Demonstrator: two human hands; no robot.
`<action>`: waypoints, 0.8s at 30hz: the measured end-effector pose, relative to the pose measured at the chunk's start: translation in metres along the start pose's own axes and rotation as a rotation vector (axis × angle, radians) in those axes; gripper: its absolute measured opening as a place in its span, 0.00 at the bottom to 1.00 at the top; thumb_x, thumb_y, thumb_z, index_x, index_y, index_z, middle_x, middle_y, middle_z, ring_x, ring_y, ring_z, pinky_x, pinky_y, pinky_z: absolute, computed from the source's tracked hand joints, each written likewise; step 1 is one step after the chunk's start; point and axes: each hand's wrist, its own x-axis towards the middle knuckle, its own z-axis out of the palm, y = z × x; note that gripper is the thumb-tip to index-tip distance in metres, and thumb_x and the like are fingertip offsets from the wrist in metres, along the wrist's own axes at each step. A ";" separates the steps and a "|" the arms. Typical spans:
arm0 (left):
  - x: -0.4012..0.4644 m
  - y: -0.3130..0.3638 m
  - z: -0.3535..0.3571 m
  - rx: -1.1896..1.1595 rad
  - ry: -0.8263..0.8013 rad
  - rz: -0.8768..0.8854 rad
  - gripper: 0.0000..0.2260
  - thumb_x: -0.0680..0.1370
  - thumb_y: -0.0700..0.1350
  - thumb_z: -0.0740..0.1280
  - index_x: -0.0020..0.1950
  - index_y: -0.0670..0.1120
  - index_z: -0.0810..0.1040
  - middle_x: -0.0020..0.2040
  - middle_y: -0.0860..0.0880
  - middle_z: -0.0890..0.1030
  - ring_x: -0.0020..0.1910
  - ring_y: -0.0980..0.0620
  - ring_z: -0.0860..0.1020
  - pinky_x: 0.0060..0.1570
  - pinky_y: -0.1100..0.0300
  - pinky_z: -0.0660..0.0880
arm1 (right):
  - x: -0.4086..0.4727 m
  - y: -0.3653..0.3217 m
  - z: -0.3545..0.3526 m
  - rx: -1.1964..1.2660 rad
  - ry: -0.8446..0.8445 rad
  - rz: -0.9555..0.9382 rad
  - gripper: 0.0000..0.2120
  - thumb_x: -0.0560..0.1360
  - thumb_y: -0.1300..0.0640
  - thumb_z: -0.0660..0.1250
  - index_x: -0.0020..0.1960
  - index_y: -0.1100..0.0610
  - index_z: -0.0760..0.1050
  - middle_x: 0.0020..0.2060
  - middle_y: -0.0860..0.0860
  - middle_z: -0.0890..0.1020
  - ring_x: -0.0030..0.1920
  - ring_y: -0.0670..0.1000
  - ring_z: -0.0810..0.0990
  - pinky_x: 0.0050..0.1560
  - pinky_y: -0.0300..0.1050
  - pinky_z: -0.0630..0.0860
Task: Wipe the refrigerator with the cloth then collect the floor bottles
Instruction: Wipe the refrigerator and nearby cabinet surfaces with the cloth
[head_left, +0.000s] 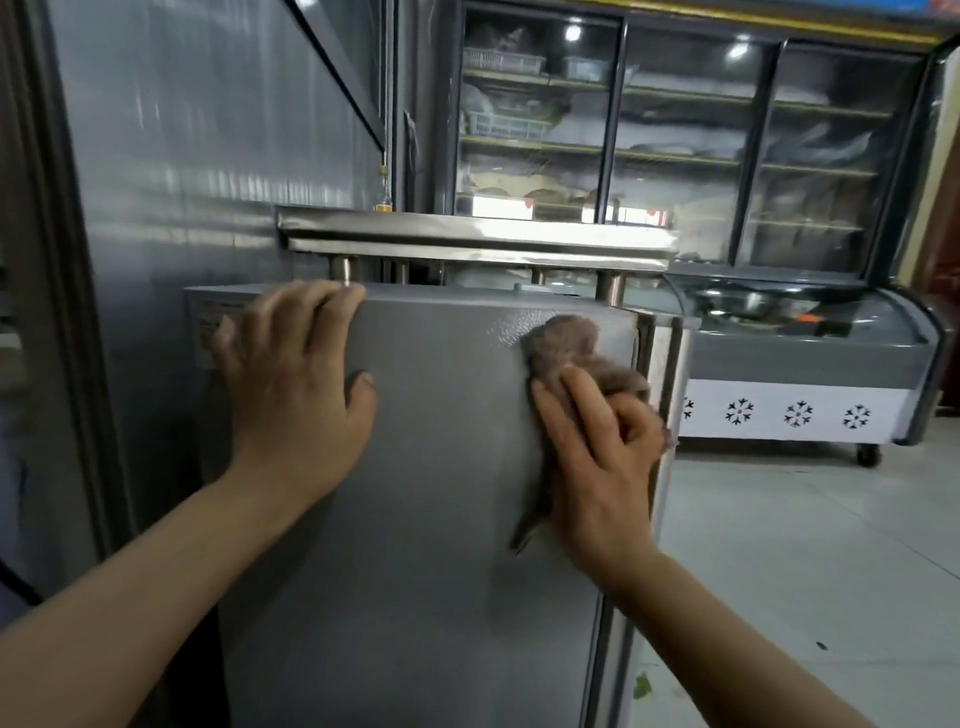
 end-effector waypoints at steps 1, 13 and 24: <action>0.000 0.001 0.000 -0.012 -0.002 -0.008 0.28 0.68 0.47 0.63 0.68 0.44 0.68 0.66 0.42 0.70 0.66 0.39 0.65 0.63 0.39 0.60 | -0.018 -0.003 0.002 0.014 -0.074 -0.082 0.21 0.80 0.54 0.50 0.71 0.54 0.67 0.70 0.51 0.64 0.54 0.56 0.66 0.56 0.48 0.61; -0.011 -0.061 -0.023 0.101 -0.088 -0.026 0.37 0.64 0.45 0.75 0.71 0.44 0.65 0.71 0.42 0.66 0.70 0.39 0.62 0.62 0.35 0.60 | 0.072 -0.036 0.020 0.073 0.012 -0.016 0.22 0.78 0.53 0.54 0.71 0.55 0.69 0.71 0.51 0.68 0.63 0.57 0.62 0.64 0.49 0.57; -0.021 -0.091 -0.029 -0.007 -0.057 -0.114 0.41 0.63 0.43 0.77 0.73 0.42 0.62 0.73 0.40 0.61 0.71 0.38 0.60 0.67 0.40 0.57 | 0.033 -0.061 0.020 0.011 -0.264 -0.412 0.26 0.74 0.53 0.59 0.72 0.48 0.62 0.71 0.46 0.65 0.59 0.57 0.66 0.58 0.47 0.59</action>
